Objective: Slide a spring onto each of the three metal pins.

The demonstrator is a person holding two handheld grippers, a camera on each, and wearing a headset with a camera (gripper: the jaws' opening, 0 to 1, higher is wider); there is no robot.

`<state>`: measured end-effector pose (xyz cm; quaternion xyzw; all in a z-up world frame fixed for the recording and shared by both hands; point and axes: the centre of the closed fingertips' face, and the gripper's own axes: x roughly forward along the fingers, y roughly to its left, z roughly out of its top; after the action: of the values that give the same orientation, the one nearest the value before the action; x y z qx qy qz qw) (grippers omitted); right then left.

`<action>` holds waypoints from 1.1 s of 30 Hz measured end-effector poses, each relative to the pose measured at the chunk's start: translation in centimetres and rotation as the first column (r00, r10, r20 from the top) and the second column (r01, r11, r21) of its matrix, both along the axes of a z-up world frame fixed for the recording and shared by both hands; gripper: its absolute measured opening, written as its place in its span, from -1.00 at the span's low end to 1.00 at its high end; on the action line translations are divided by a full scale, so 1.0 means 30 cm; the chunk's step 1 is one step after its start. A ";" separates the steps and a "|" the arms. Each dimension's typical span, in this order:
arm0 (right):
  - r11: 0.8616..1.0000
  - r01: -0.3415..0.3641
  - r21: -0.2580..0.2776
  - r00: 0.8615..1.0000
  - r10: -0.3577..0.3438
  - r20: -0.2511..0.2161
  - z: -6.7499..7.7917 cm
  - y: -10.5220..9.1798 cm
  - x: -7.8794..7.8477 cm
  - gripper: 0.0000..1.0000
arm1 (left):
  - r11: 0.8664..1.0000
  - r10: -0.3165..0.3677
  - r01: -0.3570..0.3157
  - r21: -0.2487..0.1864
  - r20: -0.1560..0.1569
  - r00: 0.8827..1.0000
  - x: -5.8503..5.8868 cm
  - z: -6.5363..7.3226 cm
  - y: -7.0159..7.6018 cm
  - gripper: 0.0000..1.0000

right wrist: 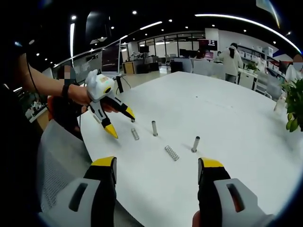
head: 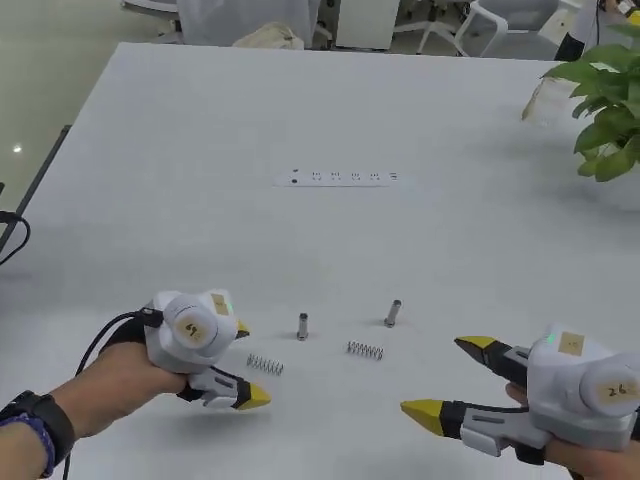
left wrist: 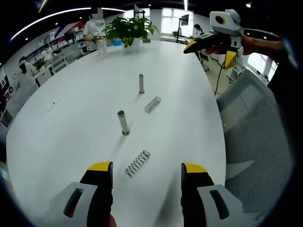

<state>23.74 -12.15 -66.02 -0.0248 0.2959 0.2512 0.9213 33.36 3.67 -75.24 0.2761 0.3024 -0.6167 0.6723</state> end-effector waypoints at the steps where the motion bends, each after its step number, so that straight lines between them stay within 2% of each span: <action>1: 1.000 0.001 0.002 1.000 -0.001 -0.003 -0.002 0.000 -0.003 0.37 | 1.000 -0.001 0.001 0.002 -0.004 1.000 -0.002 -0.009 -0.004 0.06; 11: 1.000 0.004 0.009 1.000 -0.004 -0.013 -0.015 0.000 -0.009 0.36 | 1.000 -0.012 0.013 0.025 -0.034 0.999 -0.011 -0.069 -0.015 -0.04; 19: 1.000 0.003 0.012 1.000 -0.003 -0.015 -0.017 0.000 -0.002 0.34 | 0.999 -0.012 0.013 0.033 -0.044 0.999 -0.006 -0.089 -0.020 -0.14; 26: 1.000 0.000 0.011 1.000 0.000 -0.018 -0.019 0.003 0.000 0.33 | 0.998 -0.027 0.028 0.052 -0.034 0.999 0.001 -0.108 -0.019 -0.26; 29: 1.000 0.002 0.013 1.000 -0.001 -0.019 -0.020 0.003 -0.002 0.33 | 0.998 -0.017 0.018 0.063 -0.020 1.000 0.012 -0.115 -0.012 -0.37; 31: 1.000 0.001 0.011 1.000 -0.001 -0.021 -0.023 0.003 -0.004 0.33 | 0.998 -0.013 0.015 0.062 -0.027 1.000 0.009 -0.115 -0.010 -0.39; 33: 1.000 0.000 0.012 1.000 0.000 -0.023 -0.025 0.005 -0.006 0.33 | 0.997 -0.024 0.025 0.079 -0.010 1.000 0.010 -0.127 -0.002 -0.48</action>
<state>23.55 -12.01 -66.78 -0.0163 0.3049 0.2531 0.9180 33.65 3.62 -79.07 0.3033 0.3261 -0.6138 0.6518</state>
